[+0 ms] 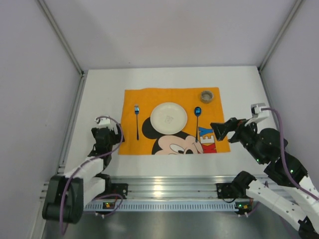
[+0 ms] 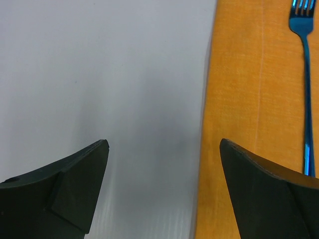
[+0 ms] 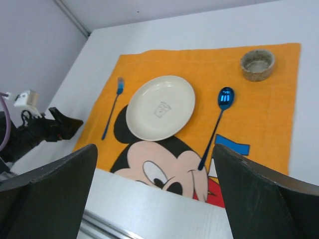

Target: Set the dinner table for one person

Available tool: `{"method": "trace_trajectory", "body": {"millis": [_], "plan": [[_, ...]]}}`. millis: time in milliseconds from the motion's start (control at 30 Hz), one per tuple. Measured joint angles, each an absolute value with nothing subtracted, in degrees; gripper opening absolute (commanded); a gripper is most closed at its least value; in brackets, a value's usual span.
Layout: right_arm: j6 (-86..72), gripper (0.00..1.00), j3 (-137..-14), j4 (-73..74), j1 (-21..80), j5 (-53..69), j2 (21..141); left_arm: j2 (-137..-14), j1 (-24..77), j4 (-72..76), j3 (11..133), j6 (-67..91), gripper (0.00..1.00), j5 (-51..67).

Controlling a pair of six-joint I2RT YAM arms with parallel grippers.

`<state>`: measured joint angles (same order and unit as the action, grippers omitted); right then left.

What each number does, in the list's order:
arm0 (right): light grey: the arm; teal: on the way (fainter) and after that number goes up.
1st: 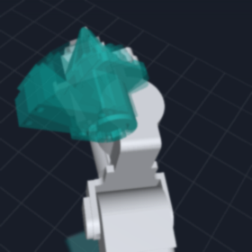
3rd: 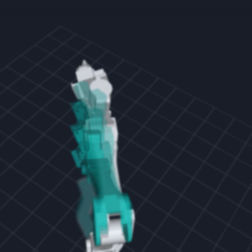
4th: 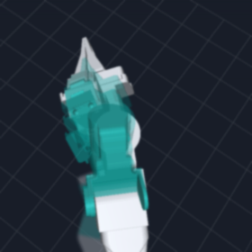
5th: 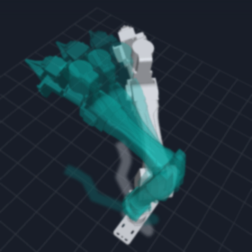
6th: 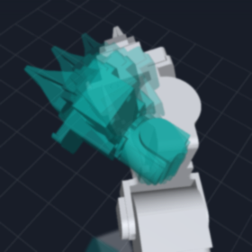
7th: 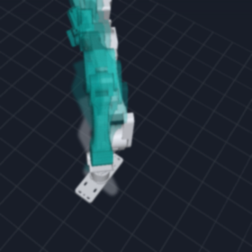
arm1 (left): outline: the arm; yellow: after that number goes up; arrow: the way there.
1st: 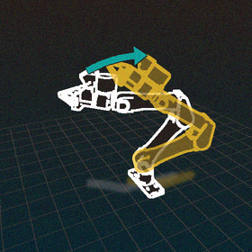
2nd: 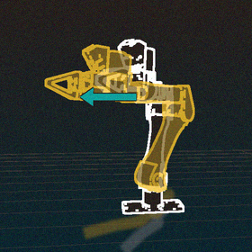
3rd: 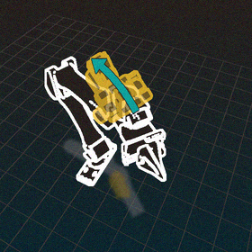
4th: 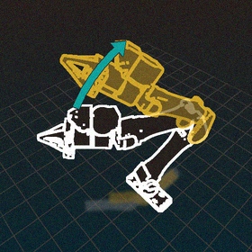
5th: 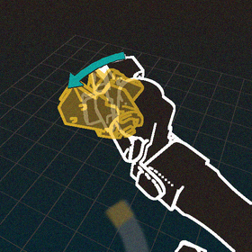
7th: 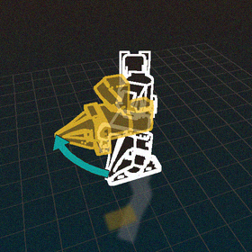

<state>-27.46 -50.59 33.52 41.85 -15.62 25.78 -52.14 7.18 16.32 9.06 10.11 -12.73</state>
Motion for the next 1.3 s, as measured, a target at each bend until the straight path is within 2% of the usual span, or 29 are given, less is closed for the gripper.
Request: {"method": "trace_trajectory", "body": {"millis": [167,367,400,500,667,933,1133,1300], "plan": [[-20.1,1.00,-49.8,32.6,41.8,-20.8,25.8,-74.0,7.2,33.1,13.0,7.7,0.99,-13.7],[-14.0,1.00,-40.1,22.1,41.8,-26.6,28.4,-84.9,6.0,40.6,21.3,4.3,0.96,-11.4],[-12.8,1.00,-38.0,20.0,41.8,-27.4,29.7,-86.0,5.3,40.8,23.0,3.9,0.99,-10.2],[-10.4,1.00,-33.3,14.1,41.5,-30.1,33.2,-88.1,3.2,45.4,24.3,2.8,0.99,-7.3],[-8.0,1.00,-29.6,7.5,38.8,-31.0,38.5,-89.6,1.2,54.4,17.7,2.8,0.99,-5.8],[-4.5,1.00,-20.0,-6.3,26.7,-30.6,41.9,-90.4,1.2,56.6,17.6,2.8,0.99,-4.6],[1.1,1.00,-11.2,-14.5,14.6,-22.7,43.5,-90.4,1.2,57.0,17.6,2.8,0.99,-4.3],[6.2,1.00,-8.5,-25.5,11.1,-16.1,53.2,-90.4,1.2,57.0,17.6,2.8,0.99,-4.3]]}}
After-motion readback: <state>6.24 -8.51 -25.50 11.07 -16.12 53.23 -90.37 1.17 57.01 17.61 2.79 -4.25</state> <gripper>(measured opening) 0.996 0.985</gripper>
